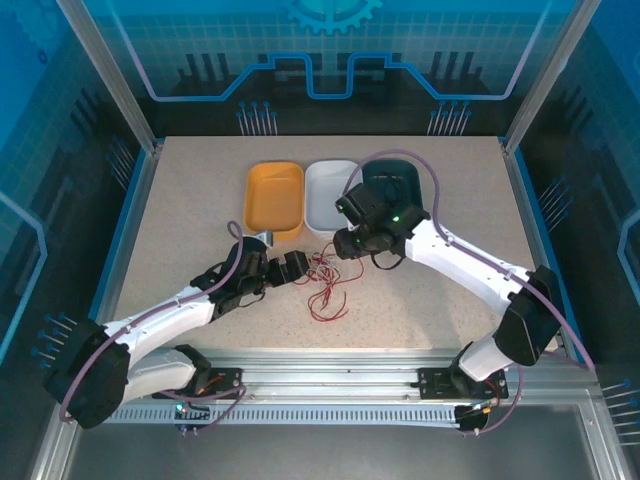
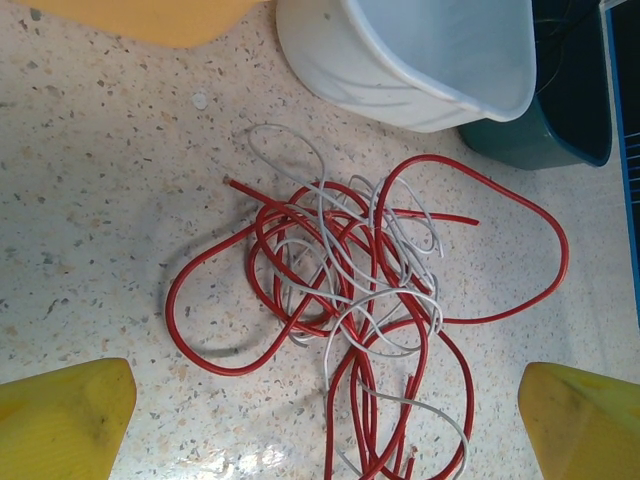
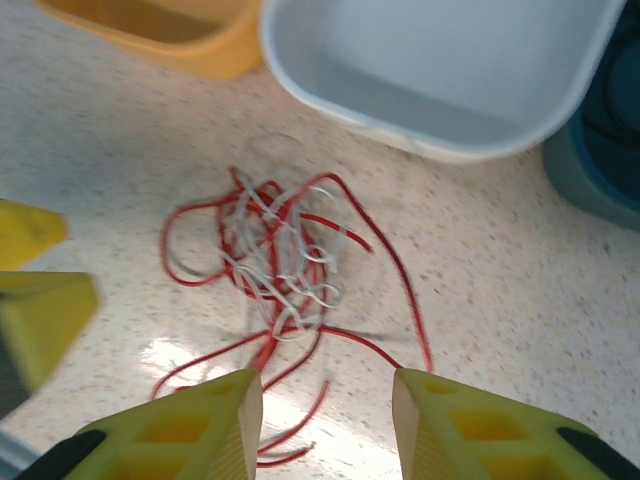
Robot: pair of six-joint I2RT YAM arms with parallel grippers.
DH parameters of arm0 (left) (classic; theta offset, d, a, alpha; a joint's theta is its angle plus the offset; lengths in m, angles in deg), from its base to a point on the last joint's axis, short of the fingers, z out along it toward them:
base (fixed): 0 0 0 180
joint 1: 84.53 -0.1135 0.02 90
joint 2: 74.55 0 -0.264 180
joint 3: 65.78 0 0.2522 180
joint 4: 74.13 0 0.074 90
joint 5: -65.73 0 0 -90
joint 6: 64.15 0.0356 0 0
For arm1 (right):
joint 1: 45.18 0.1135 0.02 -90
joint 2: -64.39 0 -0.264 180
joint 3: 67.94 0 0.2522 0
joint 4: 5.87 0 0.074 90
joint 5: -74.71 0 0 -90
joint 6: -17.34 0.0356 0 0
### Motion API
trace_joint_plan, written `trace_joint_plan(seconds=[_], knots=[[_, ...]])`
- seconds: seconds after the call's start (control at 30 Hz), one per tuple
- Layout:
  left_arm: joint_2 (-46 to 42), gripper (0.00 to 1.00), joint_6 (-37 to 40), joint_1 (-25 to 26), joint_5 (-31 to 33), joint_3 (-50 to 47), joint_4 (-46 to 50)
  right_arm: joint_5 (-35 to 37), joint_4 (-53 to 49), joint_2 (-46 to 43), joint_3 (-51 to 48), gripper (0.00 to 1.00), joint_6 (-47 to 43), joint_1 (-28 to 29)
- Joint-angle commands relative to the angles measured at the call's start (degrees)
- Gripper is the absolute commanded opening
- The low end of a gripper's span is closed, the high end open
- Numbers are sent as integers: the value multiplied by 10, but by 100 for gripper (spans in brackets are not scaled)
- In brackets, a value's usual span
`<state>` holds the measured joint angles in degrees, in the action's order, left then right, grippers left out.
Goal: Untangle the cables
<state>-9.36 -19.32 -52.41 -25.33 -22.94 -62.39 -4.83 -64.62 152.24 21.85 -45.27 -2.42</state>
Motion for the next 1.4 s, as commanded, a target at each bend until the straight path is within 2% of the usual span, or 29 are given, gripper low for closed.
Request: trace_joint_plan(seconds=[0.0,0.3,0.47,0.6,0.73,0.9,1.03,1.2,1.23,1.3,1.37], knots=[[-9,99,-8,5,12,-7,1,-27,2,21,-23,41,-4,-22],[-10,99,-10,4,13,-8,5,-45,15,95,-25,40,-21,-34],[-14,99,-10,3,15,-7,8,-19,5,126,-11,30,-20,-36],[-18,99,-8,4,21,-9,14,-15,14,123,-12,19,-23,-33],[-18,99,-8,3,20,-9,13,14,12,112,-14,26,-22,-30],[-15,99,-9,2,18,-10,11,46,7,102,-20,29,-25,-33],[-14,99,-10,2,18,-9,8,45,7,113,-18,32,-29,-36],[-15,99,-11,2,16,-8,9,31,20,132,-19,31,-32,-36],[-15,99,-9,2,17,-9,10,30,22,134,-19,29,-32,-36],[-18,99,-10,2,17,-9,12,27,28,135,-18,20,-35,-34],[-19,99,-9,2,18,-9,14,27,27,129,-14,3,-38,-31]])
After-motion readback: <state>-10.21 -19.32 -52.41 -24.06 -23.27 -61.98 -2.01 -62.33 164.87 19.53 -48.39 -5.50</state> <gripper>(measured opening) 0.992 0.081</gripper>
